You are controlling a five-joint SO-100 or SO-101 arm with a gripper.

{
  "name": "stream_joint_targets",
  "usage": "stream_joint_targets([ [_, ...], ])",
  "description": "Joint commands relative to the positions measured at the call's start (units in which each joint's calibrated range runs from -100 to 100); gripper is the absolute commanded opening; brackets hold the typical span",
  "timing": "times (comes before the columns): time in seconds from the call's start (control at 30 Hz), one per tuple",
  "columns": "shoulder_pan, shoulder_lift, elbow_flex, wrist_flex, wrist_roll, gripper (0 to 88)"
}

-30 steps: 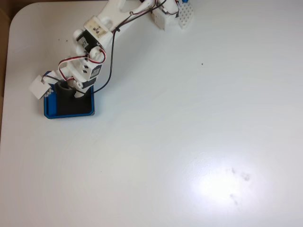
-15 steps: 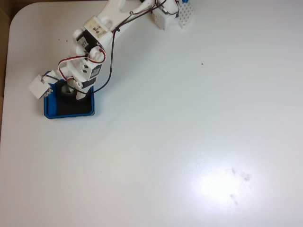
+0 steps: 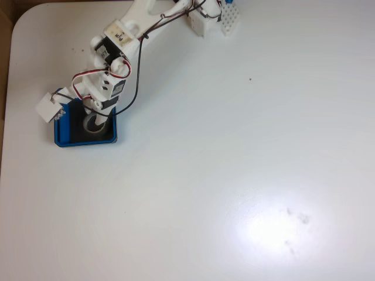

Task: Pick the black tape roll and drop it in the blue box

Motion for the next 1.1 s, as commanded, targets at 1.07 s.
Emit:
stream_joint_targets([
  [1.07, 0.57, -32.82, 24.96, -1.39, 0.48, 14.0],
])
